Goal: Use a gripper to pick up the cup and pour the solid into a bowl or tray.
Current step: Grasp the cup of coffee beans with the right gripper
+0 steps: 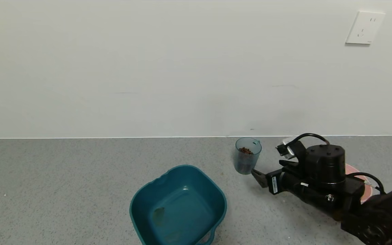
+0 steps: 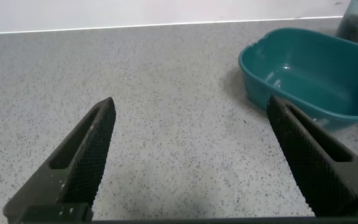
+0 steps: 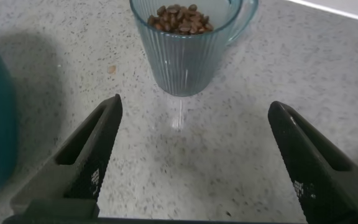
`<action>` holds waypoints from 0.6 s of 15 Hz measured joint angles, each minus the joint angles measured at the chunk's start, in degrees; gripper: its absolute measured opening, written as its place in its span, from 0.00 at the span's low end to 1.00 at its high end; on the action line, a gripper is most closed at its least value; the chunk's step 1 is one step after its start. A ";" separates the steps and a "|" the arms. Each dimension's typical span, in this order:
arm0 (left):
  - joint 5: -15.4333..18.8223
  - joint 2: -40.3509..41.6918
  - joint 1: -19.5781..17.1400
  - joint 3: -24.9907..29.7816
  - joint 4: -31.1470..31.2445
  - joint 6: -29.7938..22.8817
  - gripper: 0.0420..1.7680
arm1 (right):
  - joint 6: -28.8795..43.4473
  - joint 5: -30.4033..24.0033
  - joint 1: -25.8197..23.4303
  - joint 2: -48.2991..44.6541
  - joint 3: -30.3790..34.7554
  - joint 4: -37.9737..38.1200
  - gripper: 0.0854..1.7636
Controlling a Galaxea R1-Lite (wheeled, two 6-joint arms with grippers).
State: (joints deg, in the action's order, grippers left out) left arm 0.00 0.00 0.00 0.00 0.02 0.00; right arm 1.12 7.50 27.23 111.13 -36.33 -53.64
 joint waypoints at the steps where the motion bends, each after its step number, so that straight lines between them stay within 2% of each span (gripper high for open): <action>1: 0.00 0.00 0.00 0.00 0.05 0.00 0.99 | 0.13 0.27 0.30 2.24 -0.52 -1.87 0.97; 4: 0.00 0.00 0.00 0.00 0.05 0.00 0.99 | 0.26 1.48 0.57 8.00 -3.30 -6.06 0.97; 9: 0.00 0.00 0.00 0.00 0.05 0.00 0.99 | 1.08 2.08 0.63 13.20 -8.40 -6.47 0.97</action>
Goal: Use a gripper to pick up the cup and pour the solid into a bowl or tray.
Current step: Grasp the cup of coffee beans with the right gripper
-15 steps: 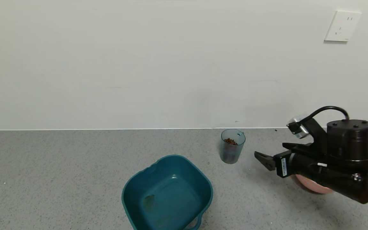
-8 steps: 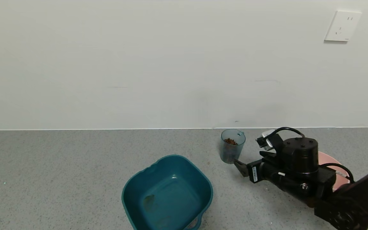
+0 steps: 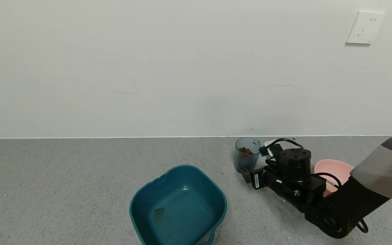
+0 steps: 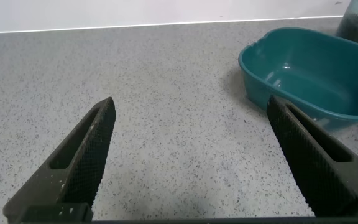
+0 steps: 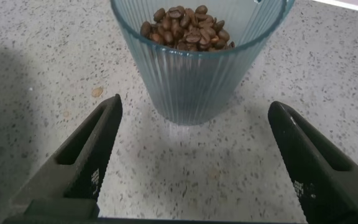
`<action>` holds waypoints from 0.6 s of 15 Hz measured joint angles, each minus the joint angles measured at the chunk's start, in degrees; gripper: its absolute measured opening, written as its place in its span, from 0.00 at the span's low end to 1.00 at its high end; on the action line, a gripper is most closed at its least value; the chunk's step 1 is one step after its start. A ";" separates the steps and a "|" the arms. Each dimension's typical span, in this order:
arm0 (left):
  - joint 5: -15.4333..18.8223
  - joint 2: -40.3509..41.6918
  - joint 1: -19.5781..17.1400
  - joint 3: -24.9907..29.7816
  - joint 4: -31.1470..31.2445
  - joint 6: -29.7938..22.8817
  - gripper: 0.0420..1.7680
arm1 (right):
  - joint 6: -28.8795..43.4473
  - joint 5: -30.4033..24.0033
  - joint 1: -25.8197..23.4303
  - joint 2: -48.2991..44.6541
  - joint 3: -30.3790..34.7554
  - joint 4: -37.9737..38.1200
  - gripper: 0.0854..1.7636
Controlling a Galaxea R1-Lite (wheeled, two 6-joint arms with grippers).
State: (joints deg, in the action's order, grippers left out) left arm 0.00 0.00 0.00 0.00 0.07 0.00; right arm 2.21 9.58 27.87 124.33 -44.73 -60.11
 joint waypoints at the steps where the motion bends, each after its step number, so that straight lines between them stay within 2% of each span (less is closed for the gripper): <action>1: 0.00 0.00 0.00 0.00 -0.02 0.00 0.99 | 0.07 0.06 -0.01 0.76 -0.72 0.05 0.97; 9: 0.00 0.00 0.00 0.00 0.00 0.00 0.99 | 0.62 1.61 0.00 5.72 -5.88 -3.25 0.97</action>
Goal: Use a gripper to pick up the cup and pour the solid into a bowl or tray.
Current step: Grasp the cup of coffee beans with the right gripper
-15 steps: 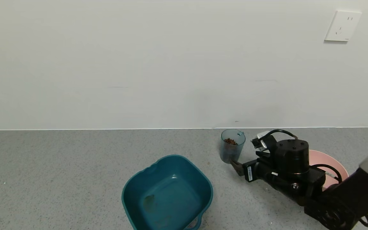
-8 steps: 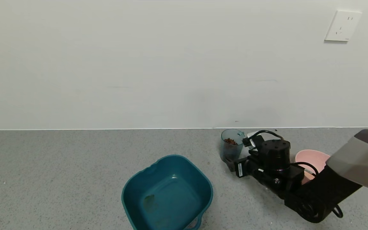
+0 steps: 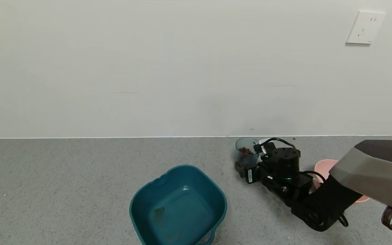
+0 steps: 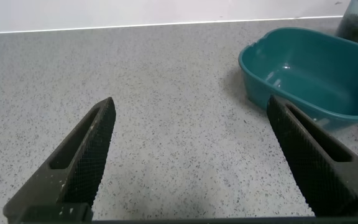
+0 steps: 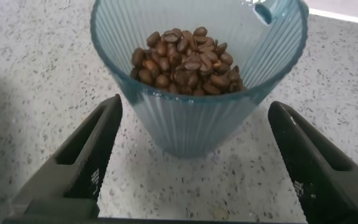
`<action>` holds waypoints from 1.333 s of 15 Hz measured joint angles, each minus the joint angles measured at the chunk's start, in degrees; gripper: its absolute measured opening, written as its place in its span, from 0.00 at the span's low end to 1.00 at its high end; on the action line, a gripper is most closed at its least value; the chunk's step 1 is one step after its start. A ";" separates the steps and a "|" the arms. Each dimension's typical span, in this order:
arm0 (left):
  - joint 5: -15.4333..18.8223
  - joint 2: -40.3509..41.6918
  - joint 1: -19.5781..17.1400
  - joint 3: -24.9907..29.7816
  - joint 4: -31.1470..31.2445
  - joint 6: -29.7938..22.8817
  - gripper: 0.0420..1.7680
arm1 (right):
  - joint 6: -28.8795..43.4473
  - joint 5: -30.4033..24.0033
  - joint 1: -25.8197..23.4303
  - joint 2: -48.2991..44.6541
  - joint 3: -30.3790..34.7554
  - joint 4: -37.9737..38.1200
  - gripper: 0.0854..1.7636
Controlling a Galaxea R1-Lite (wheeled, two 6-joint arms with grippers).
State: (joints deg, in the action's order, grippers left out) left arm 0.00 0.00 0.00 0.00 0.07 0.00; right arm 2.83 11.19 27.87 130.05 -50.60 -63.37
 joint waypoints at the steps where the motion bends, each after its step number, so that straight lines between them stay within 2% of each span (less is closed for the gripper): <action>1: 0.00 0.00 0.00 0.00 -0.02 0.00 0.99 | 0.01 0.79 0.05 0.60 -0.41 -1.29 0.97; 9: 0.00 0.00 0.00 0.00 0.00 0.00 0.99 | 0.06 2.00 0.66 3.66 -2.60 -4.99 0.97; 12: 0.00 0.00 0.00 0.00 -0.02 0.00 0.99 | 0.00 2.97 1.04 5.32 -3.54 -9.12 0.97; 20: 0.00 0.00 0.00 0.00 0.00 0.00 0.99 | -0.18 4.13 1.51 8.16 -6.28 -11.04 0.97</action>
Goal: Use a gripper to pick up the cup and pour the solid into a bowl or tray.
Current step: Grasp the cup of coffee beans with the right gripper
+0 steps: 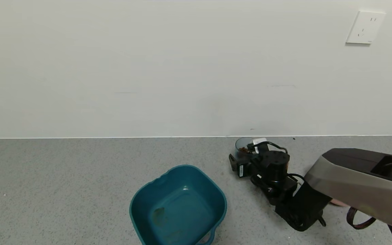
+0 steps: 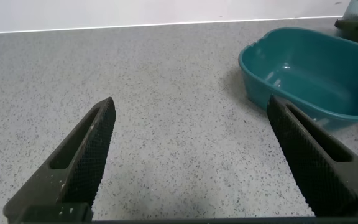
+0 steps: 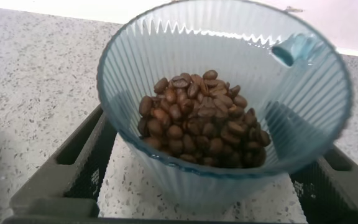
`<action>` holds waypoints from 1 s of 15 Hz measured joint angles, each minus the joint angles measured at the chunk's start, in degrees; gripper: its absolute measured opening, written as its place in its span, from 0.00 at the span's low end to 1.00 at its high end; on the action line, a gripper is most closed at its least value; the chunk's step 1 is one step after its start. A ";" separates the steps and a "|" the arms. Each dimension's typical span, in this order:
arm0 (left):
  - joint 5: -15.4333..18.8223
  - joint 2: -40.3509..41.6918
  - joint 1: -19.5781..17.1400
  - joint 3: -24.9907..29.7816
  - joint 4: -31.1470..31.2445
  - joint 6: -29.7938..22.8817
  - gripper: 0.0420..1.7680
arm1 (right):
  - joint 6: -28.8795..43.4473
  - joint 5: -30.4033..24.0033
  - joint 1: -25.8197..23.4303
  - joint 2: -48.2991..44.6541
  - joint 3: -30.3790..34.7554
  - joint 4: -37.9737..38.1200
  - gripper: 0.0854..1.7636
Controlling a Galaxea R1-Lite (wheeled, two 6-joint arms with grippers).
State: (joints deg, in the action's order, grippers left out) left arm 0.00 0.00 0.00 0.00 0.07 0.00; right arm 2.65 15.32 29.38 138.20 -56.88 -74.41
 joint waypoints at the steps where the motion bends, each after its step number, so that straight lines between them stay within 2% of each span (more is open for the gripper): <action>1: 0.00 0.00 0.00 0.00 0.02 0.00 0.99 | 0.00 0.07 0.05 0.22 -0.17 0.00 0.97; 9: 0.00 0.00 0.00 0.00 0.02 0.00 0.99 | -0.04 0.16 -0.20 1.79 -2.29 0.05 0.97; 10: 0.00 0.00 0.00 0.00 0.00 0.00 0.99 | -0.04 0.18 -0.26 1.90 -2.40 0.05 0.91; 11: 0.00 0.00 0.00 0.00 0.00 0.00 0.99 | -0.04 0.16 -0.35 1.99 -2.44 0.00 0.81; 15: 0.00 0.00 0.00 0.00 0.00 0.00 0.99 | -0.04 0.07 -0.33 2.15 -2.38 -0.63 0.78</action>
State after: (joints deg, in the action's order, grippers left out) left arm 0.00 0.00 0.00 0.00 0.07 0.00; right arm 2.61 15.40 29.05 140.35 -59.26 -75.05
